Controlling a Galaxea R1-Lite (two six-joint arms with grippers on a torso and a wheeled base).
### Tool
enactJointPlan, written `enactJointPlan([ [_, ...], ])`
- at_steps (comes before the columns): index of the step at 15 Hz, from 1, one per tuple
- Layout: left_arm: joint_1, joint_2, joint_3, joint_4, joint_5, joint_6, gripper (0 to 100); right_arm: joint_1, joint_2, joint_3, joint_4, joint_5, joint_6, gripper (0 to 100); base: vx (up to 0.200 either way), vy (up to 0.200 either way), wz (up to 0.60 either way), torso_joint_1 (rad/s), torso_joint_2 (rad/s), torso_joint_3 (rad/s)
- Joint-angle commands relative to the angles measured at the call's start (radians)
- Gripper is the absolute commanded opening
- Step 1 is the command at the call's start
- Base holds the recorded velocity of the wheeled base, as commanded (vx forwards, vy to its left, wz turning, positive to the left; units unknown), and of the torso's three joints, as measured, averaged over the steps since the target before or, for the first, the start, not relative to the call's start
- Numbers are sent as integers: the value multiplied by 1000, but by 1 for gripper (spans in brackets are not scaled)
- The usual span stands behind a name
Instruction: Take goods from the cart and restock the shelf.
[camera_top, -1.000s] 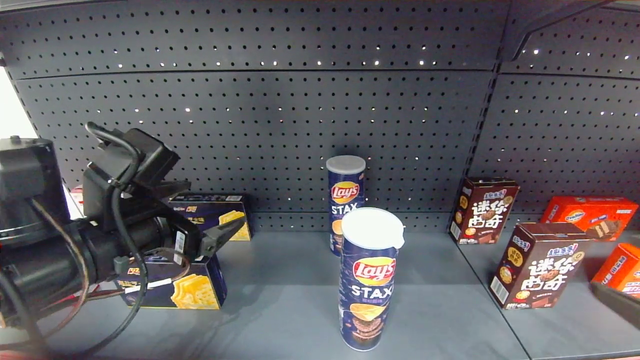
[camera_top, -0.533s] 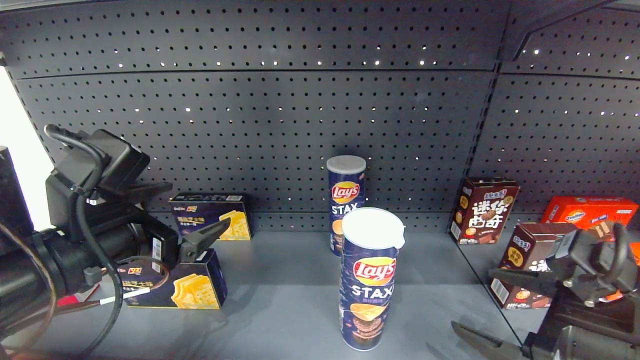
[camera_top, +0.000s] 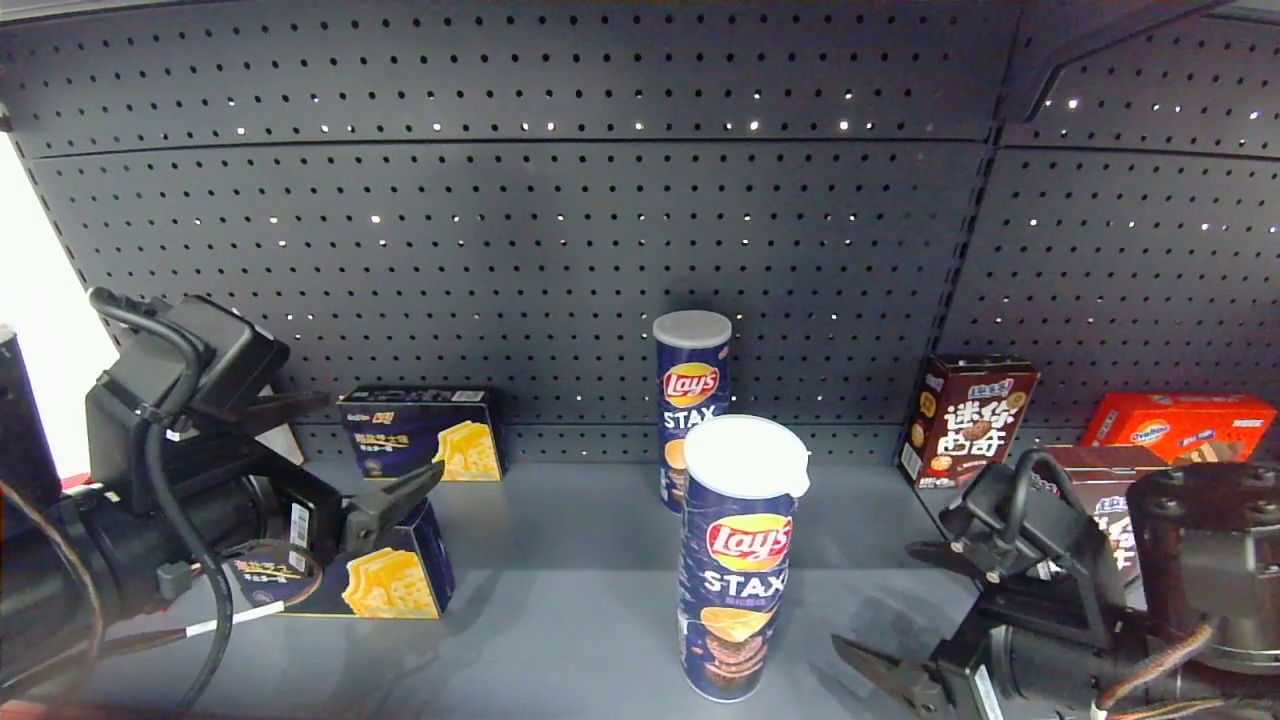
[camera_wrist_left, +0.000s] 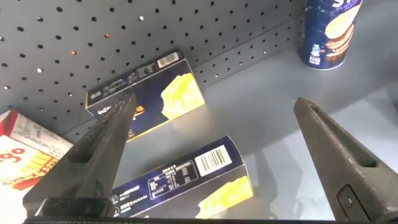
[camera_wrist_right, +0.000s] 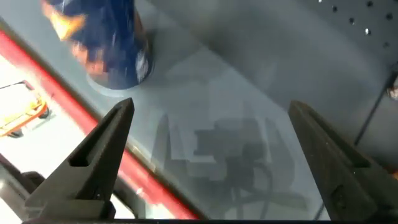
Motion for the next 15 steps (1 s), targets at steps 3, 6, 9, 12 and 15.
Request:
enactJointPlan([
  [3, 2, 6, -5, -39, -1, 0, 100, 5, 112, -95, 0, -1, -3, 100, 0, 0, 0, 0, 0, 0],
  [6, 6, 8, -3, -39, -7, 0, 100, 8, 135, -112, -2, -1, -4, 100, 0, 0, 0, 0, 0, 0],
  [9, 8, 9, 1, -39, -9, 0, 100, 20, 166, -129, -29, -1, -6, 100, 0, 0, 0, 0, 0, 0],
  [12, 8, 9, 1, -39, -9, 0, 100, 31, 182, -137, -31, -1, -6, 100, 0, 0, 0, 0, 0, 0],
  [15, 8, 11, 3, -40, -14, 0, 100, 37, 185, -141, -31, -1, -6, 100, 0, 0, 0, 0, 0, 0],
])
